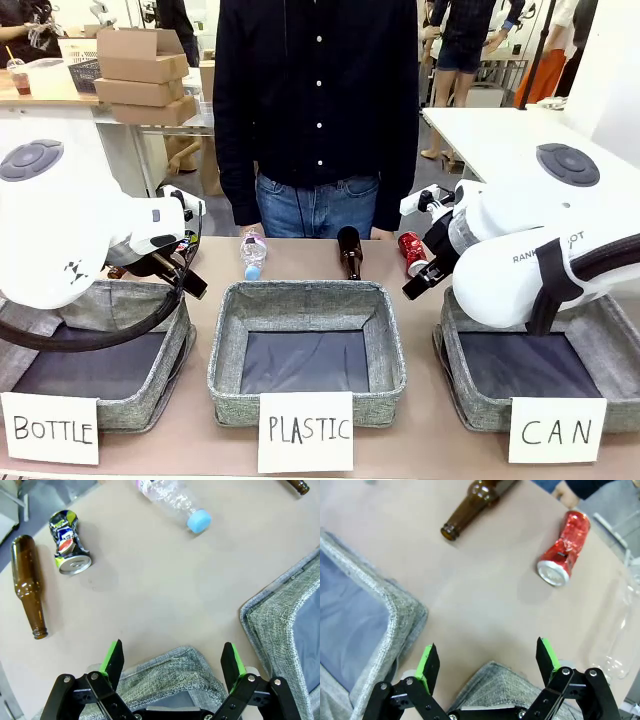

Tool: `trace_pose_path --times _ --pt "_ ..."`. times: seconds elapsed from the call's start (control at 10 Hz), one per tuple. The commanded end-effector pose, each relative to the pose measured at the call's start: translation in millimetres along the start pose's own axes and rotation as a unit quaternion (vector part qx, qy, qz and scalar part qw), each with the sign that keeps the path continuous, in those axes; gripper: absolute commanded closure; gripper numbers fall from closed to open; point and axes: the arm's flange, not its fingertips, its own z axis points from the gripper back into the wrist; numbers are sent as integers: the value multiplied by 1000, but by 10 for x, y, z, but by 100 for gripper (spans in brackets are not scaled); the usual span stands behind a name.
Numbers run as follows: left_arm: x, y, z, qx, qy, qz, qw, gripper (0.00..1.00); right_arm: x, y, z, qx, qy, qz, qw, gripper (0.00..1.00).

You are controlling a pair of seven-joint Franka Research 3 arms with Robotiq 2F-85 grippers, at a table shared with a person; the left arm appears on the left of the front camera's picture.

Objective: Sort the can waste into the basket.
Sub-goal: Pick up the can waste from the table and place it in the right Fabric basket.

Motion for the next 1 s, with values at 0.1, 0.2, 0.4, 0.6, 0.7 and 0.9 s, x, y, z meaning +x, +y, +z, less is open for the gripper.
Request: trace_pose_path --times 0.1,0.2,0.4,0.6,0.7,0.9 --pt "139 -53 554 -13 -14 1 1000 0 219 -91 714 -21 -28 -38 999 0" --pt "157 -143 1057 18 6 20 1000 0 236 -97 1175 -22 -37 -59 997 0" --pt "-164 -449 1881 23 6 34 999 0 -4 72 1919 45 -2 -77 996 0" --pt "-815 -583 2230 -31 15 -23 999 0 -403 278 2092 82 33 -82 993 0" --pt "-1003 -548 2160 -3 22 -8 1000 0 -545 347 2049 75 31 -86 993 0" --pt "-191 -559 2492 1 18 -3 1000 0 -197 275 2260 79 26 -67 994 0"
